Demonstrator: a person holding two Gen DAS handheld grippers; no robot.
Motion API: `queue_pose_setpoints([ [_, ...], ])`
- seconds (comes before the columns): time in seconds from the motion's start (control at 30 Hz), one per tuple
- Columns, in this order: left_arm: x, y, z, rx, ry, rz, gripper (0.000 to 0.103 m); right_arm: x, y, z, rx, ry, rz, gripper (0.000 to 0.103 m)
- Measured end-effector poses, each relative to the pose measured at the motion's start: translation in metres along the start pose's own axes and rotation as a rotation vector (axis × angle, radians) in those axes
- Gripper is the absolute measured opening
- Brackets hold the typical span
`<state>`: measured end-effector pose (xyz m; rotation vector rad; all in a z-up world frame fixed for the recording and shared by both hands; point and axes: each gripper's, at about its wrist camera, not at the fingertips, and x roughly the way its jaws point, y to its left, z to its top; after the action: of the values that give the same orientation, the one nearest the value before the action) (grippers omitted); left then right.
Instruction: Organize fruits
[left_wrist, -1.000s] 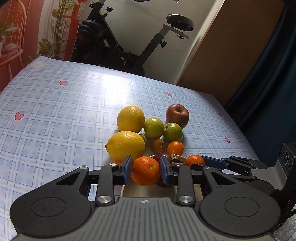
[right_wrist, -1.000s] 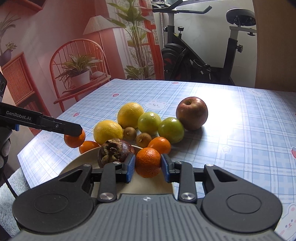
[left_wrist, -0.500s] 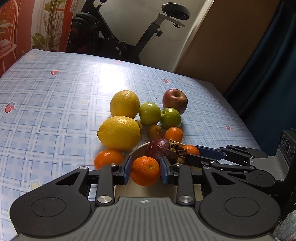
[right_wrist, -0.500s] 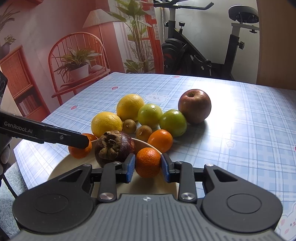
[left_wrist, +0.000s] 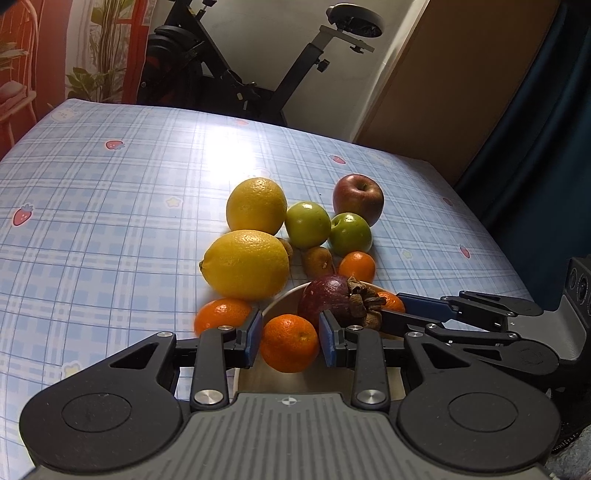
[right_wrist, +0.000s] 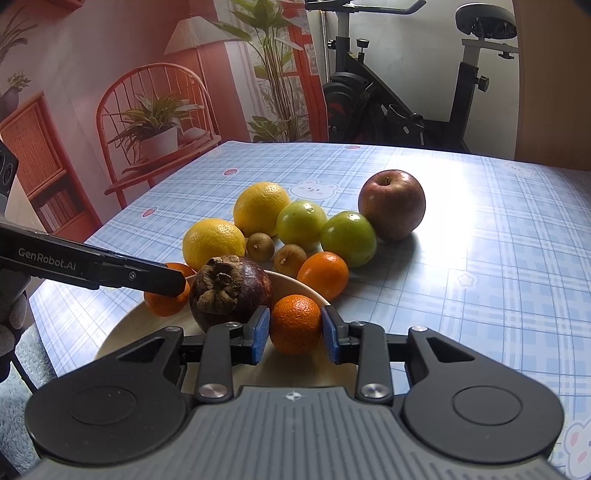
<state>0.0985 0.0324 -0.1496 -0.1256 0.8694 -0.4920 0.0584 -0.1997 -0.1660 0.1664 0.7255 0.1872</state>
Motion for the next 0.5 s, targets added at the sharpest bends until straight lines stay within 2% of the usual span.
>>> queue_pose_setpoints([
  [0.3, -0.007, -0.002, -0.001, 0.013, -0.040, 0.023, 0.035, -0.007, -0.002, 0.003, 0.004, -0.024, -0.010, 0.034],
  [0.5, -0.022, -0.003, -0.004, 0.023, -0.112, 0.089, 0.035, -0.018, -0.006, 0.003, 0.034, -0.059, -0.022, 0.034],
])
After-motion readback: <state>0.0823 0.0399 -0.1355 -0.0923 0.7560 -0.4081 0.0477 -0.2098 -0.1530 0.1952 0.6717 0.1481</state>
